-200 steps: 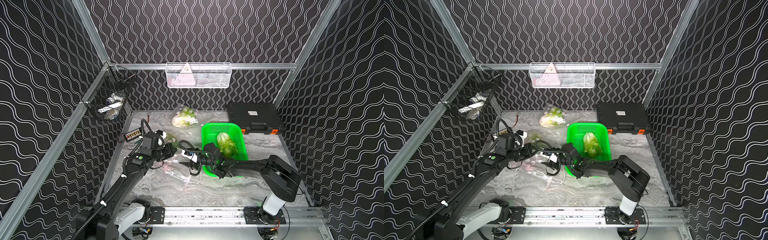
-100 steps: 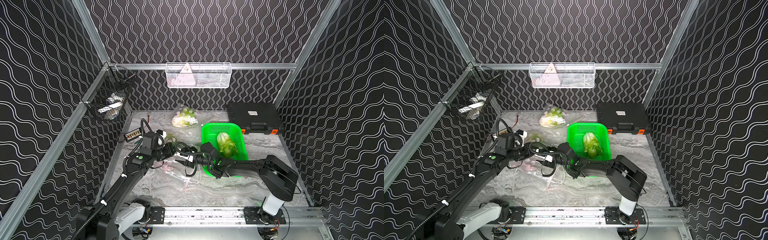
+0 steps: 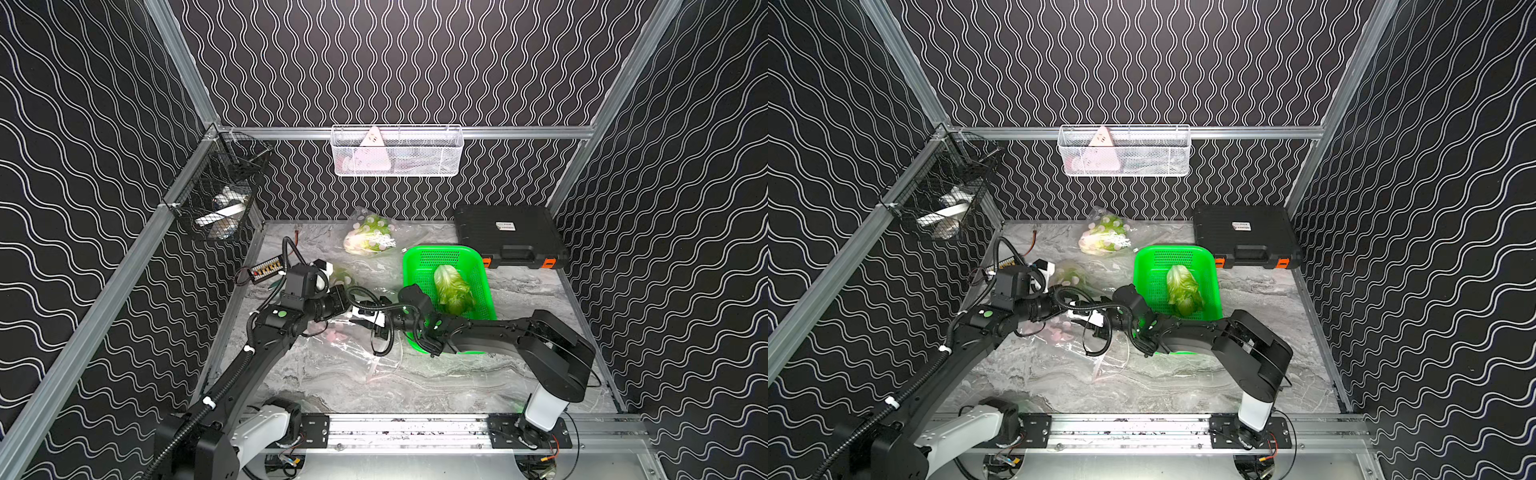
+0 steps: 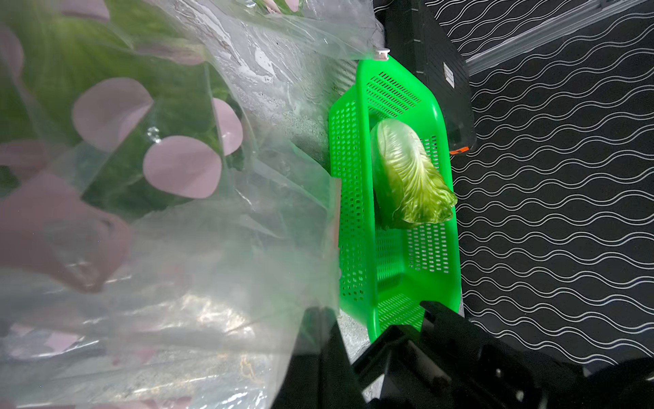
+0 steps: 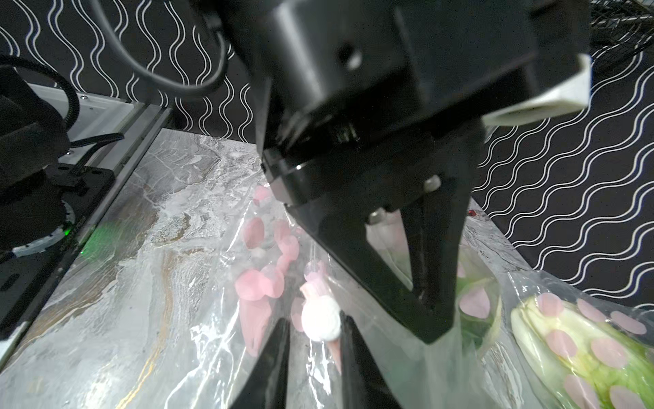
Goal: Open the zip-top bag and take out the chinese cabbages
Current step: Unzip the zipper on the zipper food storage bag.
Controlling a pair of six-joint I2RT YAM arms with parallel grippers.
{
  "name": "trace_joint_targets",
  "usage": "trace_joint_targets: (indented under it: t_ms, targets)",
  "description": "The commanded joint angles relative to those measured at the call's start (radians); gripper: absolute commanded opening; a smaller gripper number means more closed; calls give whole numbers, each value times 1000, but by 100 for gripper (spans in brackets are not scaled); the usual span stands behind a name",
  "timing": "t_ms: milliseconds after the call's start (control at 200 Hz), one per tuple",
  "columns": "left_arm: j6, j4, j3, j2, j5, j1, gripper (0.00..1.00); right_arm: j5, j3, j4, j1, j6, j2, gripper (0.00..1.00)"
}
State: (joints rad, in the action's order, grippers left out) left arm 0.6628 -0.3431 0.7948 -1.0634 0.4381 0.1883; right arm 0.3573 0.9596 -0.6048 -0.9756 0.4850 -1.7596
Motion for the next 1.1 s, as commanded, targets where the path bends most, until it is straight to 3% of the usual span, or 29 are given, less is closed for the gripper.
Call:
trace_joint_targets:
  t_ms: [0, 75, 370, 470, 545, 630, 856, 1016, 1091]
  targets:
    - [21, 44, 7, -2, 19, -5, 0, 3, -2, -7, -5, 2, -7, 30]
    - [22, 45, 9, -1, 24, -6, 0, -30, -7, -38, -6, 10, -20, 35]
    - [18, 30, 12, 1, 27, -6, 0, -205, 4, -183, -7, 108, -83, 35]
    - [14, 24, 15, 4, 25, -7, 0, -281, -25, -302, -7, 156, -101, 40]
    - [10, 21, 17, 2, 27, -7, 0, -327, -43, -379, -7, 205, -115, 50]
    - [10, 22, 18, -1, 29, -7, 0, -349, -50, -424, -6, 250, -133, 53]
    - [11, 21, 21, -6, 26, -8, 0, -306, -55, -420, -6, 246, -136, 41]
    - [1, 12, 26, -4, 21, -10, 0, -284, -77, -403, -8, 215, -116, 29]
    - [2, 13, 29, -7, 26, -14, 0, -274, -87, -378, -8, 211, -103, 19]
